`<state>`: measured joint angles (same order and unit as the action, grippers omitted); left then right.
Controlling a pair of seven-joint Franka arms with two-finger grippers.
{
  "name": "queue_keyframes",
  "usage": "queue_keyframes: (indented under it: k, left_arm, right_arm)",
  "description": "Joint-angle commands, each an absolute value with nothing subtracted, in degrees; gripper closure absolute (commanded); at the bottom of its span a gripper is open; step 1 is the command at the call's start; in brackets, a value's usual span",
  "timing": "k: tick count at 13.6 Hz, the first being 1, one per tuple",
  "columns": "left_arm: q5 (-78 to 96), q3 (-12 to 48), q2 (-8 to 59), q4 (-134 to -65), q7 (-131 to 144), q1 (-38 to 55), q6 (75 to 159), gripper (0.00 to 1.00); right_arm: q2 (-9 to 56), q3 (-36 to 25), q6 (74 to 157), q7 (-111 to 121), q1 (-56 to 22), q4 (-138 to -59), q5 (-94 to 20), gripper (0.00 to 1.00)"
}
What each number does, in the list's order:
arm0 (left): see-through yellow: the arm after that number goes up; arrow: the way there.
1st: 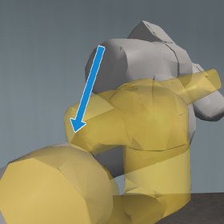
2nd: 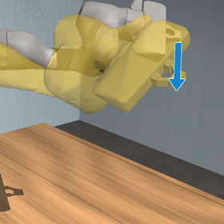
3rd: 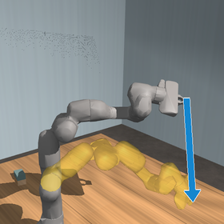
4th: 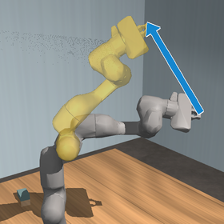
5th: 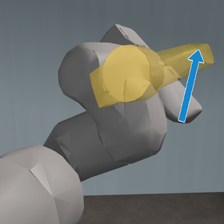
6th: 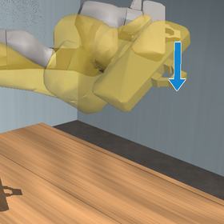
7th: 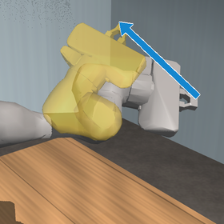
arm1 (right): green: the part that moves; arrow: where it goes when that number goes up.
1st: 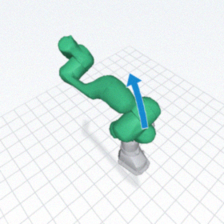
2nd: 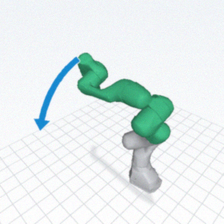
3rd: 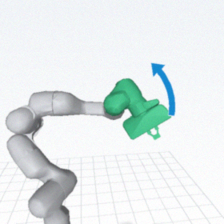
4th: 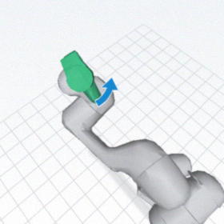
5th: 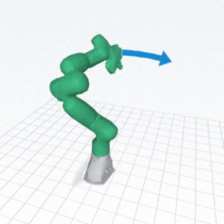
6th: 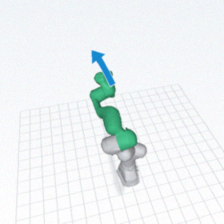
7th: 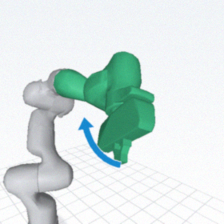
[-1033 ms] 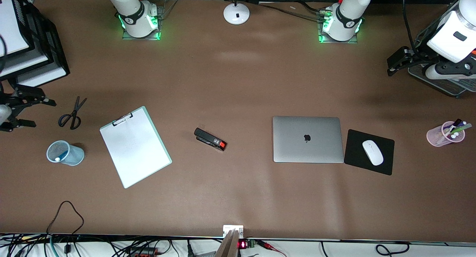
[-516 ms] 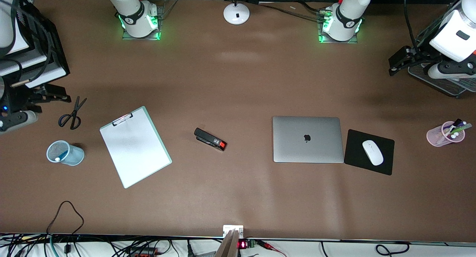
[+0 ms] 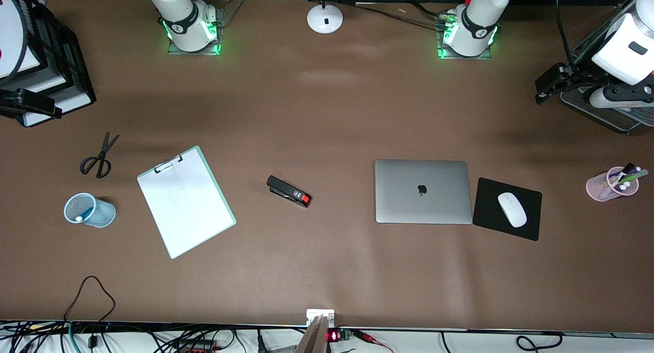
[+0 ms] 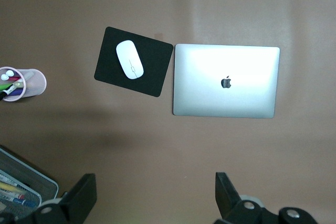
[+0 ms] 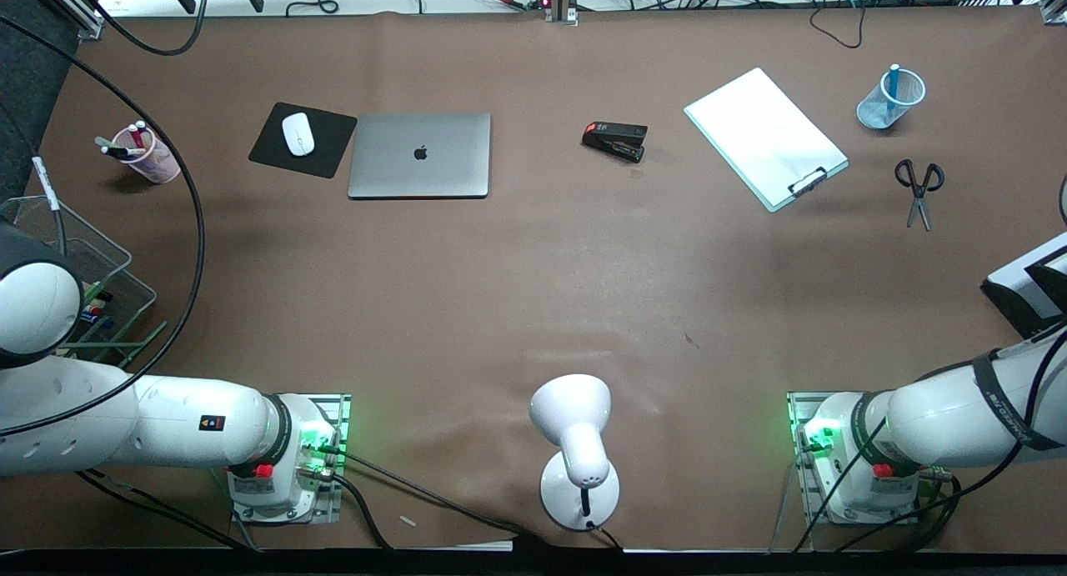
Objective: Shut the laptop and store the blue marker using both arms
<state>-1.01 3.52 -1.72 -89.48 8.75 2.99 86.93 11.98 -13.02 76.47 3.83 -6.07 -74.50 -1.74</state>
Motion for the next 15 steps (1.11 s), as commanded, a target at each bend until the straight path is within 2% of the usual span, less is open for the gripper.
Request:
queue_keyframes:
  k: [1, 4, 5, 9, 15]
  left_arm:
    - [0.09, 3.34, -2.37, -89.47, 7.38, 2.55, 86.66, 0.00]
    - [0.09, 3.34, -2.46, -89.47, 7.38, 2.46, 86.57, 0.00]
    - [0.09, 3.34, -2.46, -89.47, 7.38, 2.03, 86.57, 0.00]
    - [0.09, 3.34, -2.46, -89.47, 7.38, 1.93, 86.40, 0.00]
    - [0.09, 3.43, -2.46, -89.56, 7.38, 1.93, 86.31, 0.00]
  right_arm:
    - [8.62, -12.31, 78.83, 1.23, -6.33, -79.18, -0.62, 0.00]
    - [-0.15, -12.30, 87.60, 1.32, -6.59, -92.86, -0.18, 0.00]
    - [-0.96, -12.30, 87.89, 1.41, -6.59, -93.77, -0.18, 0.00]
    - [-1.32, -12.39, 85.35, 2.19, -6.50, -91.50, -0.44, 0.00]
    - [-0.70, -12.48, 85.96, 1.67, -6.15, -89.04, 0.70, 0.00]
